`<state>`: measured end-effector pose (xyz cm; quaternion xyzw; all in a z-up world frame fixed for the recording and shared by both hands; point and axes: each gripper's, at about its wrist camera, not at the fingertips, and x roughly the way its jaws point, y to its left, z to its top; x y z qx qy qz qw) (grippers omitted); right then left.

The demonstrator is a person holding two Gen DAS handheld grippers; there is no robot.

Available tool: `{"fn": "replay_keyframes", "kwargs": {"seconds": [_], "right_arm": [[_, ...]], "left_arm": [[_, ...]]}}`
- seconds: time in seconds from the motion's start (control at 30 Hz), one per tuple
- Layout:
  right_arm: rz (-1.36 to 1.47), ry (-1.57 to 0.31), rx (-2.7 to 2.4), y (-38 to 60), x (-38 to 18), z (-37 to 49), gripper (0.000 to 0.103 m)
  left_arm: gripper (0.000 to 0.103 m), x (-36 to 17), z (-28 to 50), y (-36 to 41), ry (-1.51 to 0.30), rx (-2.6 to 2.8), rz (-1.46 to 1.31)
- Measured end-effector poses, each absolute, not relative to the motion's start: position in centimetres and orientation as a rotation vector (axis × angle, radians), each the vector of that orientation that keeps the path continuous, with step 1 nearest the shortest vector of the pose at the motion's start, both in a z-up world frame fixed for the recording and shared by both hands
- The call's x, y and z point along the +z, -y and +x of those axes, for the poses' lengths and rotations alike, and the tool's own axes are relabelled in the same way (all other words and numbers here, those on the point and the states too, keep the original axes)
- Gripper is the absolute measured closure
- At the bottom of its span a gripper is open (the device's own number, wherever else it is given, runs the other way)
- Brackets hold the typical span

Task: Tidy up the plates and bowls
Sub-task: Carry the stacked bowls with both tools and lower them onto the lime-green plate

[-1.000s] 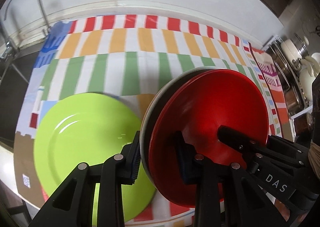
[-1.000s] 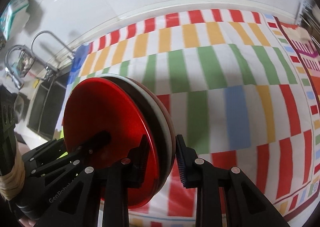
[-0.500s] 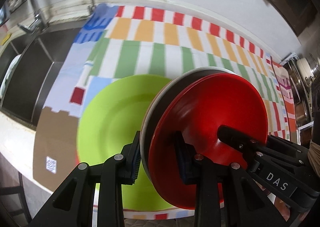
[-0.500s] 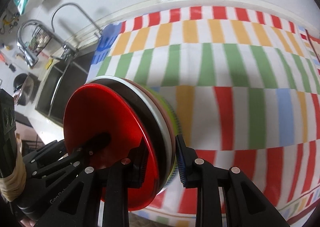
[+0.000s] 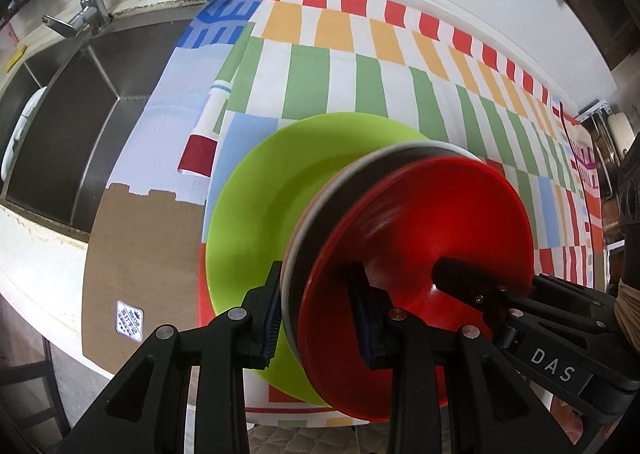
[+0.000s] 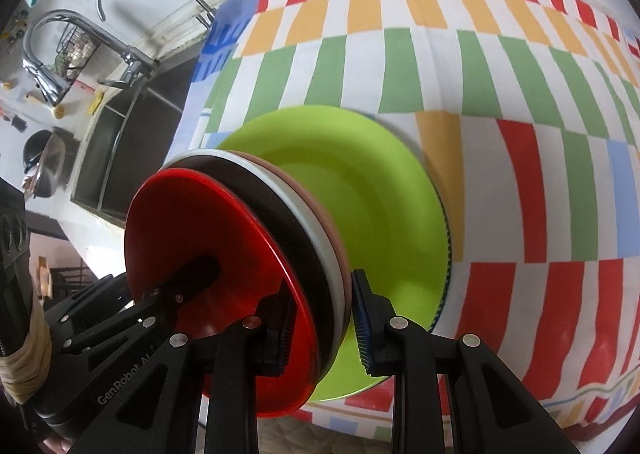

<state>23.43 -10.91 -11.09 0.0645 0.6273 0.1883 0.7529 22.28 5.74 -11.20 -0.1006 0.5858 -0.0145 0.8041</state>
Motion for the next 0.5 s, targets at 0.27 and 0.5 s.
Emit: {"fn": "replay_keyframes", "kwargs": {"seconds": [0.27,0.5], "right_arm": [[0.143,-1.368,0.390,10.53,-11.41,23.79,0.075],[0.123,-1.354,0.383,10.18,-11.29,23.92,0.075]], "left_arm": [[0.072,-11.98,22.93,-6.21,-1.270,-0.053,-0.226],[0.072,-12.02,22.99,-6.27,-1.262,-0.066,-0.220]]}}
